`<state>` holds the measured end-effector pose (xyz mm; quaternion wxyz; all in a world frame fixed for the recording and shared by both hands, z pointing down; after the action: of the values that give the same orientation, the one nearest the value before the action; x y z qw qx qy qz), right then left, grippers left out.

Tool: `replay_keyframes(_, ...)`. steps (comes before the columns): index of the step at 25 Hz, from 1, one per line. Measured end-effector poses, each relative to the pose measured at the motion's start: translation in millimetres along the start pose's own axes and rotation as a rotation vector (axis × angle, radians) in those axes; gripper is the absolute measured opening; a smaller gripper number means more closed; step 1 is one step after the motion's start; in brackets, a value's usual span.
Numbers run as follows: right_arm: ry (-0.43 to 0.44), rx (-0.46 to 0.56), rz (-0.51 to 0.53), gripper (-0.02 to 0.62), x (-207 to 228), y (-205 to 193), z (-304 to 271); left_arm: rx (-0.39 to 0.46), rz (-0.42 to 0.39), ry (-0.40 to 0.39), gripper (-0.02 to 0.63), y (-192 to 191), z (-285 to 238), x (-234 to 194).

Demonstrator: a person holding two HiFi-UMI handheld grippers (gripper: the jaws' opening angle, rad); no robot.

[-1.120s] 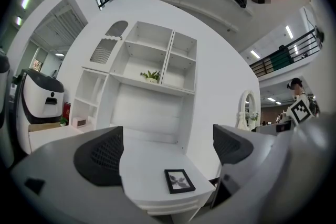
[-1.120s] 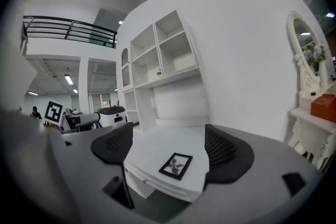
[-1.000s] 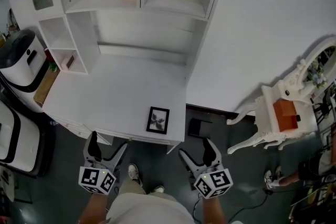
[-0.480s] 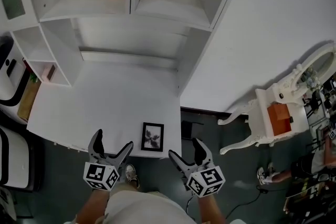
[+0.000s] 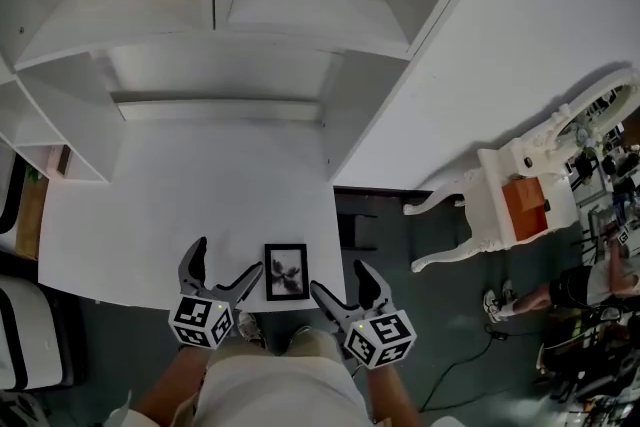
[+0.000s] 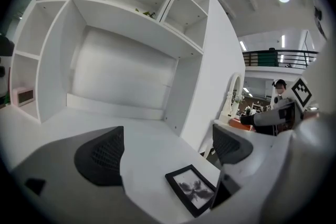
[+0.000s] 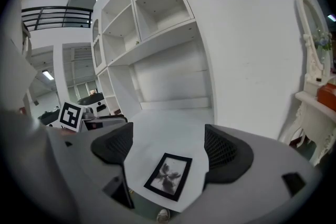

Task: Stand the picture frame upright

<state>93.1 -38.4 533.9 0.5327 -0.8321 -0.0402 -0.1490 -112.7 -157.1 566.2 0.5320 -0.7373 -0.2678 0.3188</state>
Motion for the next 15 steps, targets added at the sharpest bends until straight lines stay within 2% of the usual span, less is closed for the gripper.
replay_keyframes(3, 0.009, -0.048, -0.034, 0.42, 13.6, -13.1, -13.1, -0.045, -0.008, 0.01, 0.509, -11.1, -17.4, 0.6)
replay_keyframes(5, 0.02, -0.09, -0.06, 0.42, 24.9, -25.0, -22.7, -0.083, -0.012, 0.049, 0.509, -22.1, -26.9, -3.3)
replay_keyframes(8, 0.041, -0.168, -0.07, 0.42, 43.5, -42.6, -37.6, -0.141, 0.019, 0.086, 0.509, -40.2, -36.7, -0.4)
replay_keyframes(15, 0.113, -0.343, -0.049, 0.42, 58.6, -91.4, -78.6, -0.305, 0.057, 0.039, 0.509, -89.2, -59.1, 23.9)
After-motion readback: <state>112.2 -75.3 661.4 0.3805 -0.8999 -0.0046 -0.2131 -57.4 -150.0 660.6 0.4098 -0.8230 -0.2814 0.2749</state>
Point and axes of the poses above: the fingertips, and each gripper's own axes: z backward along the fingers, x to its right, y out of its top, the point moved 5 cm from there along z, backward along the fingers, and after that the axes turned 3 degrees about -z, right-handed, at the moved point
